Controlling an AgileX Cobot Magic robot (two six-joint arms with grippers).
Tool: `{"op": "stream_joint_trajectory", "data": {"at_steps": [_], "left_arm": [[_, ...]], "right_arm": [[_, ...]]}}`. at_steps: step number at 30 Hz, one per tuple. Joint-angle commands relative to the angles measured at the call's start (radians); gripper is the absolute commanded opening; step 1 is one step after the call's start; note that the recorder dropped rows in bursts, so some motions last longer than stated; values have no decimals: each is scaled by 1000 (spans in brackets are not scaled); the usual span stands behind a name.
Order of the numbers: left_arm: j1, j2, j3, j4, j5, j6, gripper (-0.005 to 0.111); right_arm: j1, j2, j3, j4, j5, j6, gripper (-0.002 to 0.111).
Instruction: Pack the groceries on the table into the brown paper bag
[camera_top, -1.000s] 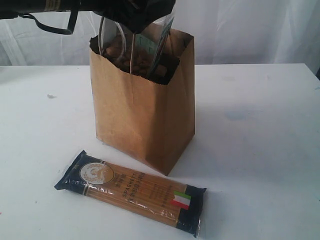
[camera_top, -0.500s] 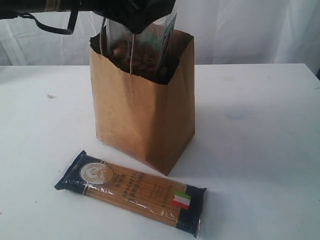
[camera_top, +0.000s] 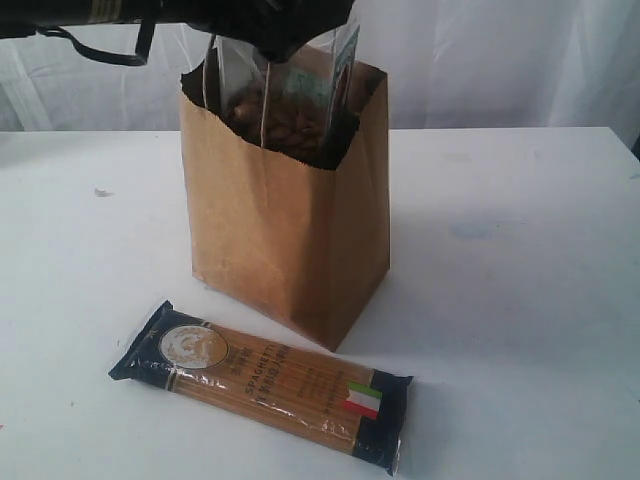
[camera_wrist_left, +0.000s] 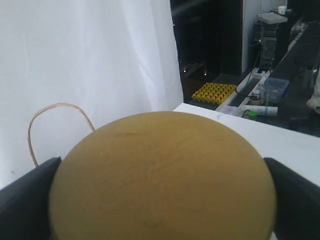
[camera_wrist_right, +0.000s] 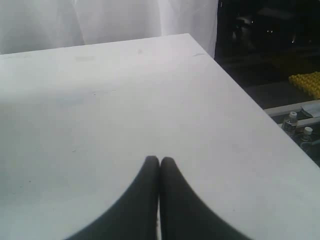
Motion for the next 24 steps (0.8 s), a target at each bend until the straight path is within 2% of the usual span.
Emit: {"op": "stream_joint_trajectory", "data": {"at_steps": [1, 2, 5, 8, 10, 14, 24], "left_arm": [[12, 14, -1, -5, -54, -55, 105], [22, 16, -1, -5, -53, -33, 105], [37, 20, -1, -5, -75, -119, 105], [61, 28, -1, -5, -117, -47, 105], [77, 33, -1, -5, -119, -132, 105], [81, 48, -1, -5, -144, -235, 105], [81, 93, -1, -5, -143, -231, 105]], "right_arm": [[-8, -6, 2, -2, -1, 5, 0], [-8, -6, 2, -2, -1, 7, 0], [-8, -6, 2, -2, -1, 7, 0], [-8, -6, 2, -2, -1, 7, 0], [-8, -6, 2, -2, -1, 7, 0], [-8, -6, 2, -2, -1, 7, 0], [-8, -6, 2, -2, -1, 7, 0]]}}
